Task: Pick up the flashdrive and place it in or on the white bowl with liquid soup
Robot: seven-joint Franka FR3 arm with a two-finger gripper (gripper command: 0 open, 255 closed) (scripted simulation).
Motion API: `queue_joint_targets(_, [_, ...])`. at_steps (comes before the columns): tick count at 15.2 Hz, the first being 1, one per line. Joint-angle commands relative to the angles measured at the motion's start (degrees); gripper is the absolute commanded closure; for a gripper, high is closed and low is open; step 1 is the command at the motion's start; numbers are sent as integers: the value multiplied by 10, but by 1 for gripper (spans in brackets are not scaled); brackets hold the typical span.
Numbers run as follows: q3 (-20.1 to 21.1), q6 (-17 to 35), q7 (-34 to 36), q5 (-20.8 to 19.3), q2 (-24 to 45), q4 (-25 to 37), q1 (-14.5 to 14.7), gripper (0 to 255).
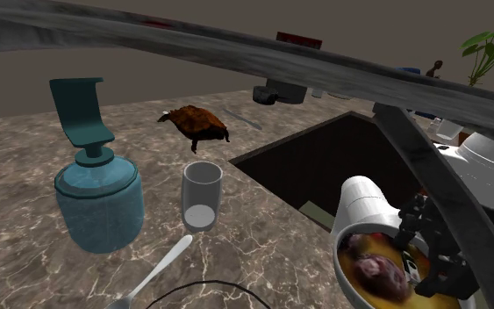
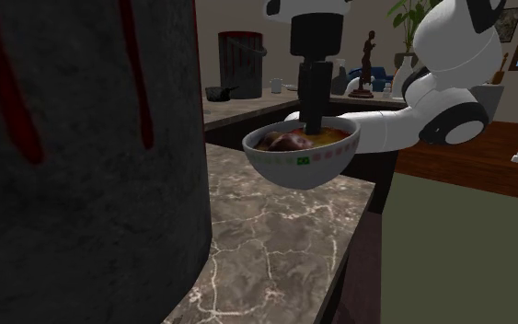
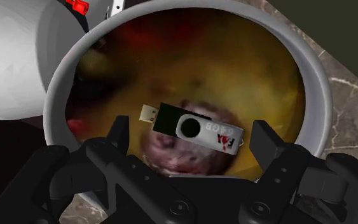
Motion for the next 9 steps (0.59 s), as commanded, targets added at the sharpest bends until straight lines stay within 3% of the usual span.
queue_joint_targets(1, [1, 0, 0, 0, 0, -1, 0, 0])
queue_joint_targets(4, [1, 0, 0, 0, 0, -1, 0, 0])
queue_joint_targets(9, [-27, -27, 5, -28, 61, 87, -17, 0])
